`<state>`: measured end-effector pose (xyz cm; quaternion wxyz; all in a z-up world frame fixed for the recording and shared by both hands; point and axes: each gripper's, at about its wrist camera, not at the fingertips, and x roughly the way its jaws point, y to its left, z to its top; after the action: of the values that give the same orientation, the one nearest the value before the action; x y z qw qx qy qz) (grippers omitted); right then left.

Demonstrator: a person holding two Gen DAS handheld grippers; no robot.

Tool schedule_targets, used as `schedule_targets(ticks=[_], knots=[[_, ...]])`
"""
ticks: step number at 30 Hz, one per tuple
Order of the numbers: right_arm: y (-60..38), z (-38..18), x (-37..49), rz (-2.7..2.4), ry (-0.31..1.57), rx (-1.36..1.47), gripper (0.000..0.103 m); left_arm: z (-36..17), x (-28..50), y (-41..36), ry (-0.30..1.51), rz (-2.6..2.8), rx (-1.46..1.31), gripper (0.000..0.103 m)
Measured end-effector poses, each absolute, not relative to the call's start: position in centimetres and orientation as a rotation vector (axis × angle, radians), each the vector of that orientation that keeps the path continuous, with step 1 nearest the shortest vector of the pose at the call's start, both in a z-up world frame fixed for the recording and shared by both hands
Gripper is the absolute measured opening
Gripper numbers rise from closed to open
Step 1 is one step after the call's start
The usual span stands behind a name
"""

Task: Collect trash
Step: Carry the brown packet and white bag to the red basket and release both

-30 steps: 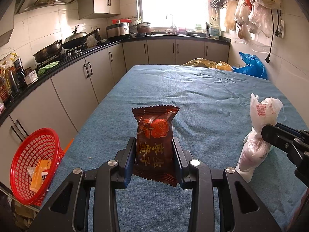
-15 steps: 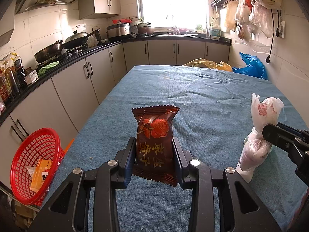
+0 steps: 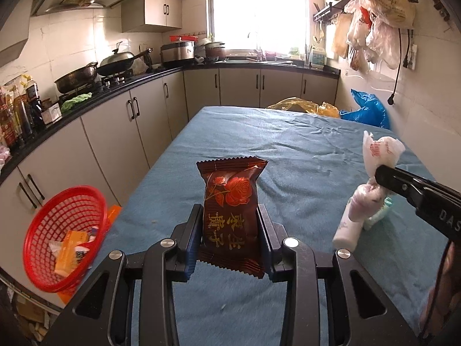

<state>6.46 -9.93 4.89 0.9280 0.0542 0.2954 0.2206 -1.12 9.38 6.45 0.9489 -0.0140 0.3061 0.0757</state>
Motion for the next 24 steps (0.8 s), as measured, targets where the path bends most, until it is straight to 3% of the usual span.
schedule_targets(ticks=[24], knots=[[2.3, 6.8, 2.1, 0.636, 0.649, -0.012, 0.026, 7.7, -8.0, 20.7, 0.569, 0.305, -0.184, 0.035]])
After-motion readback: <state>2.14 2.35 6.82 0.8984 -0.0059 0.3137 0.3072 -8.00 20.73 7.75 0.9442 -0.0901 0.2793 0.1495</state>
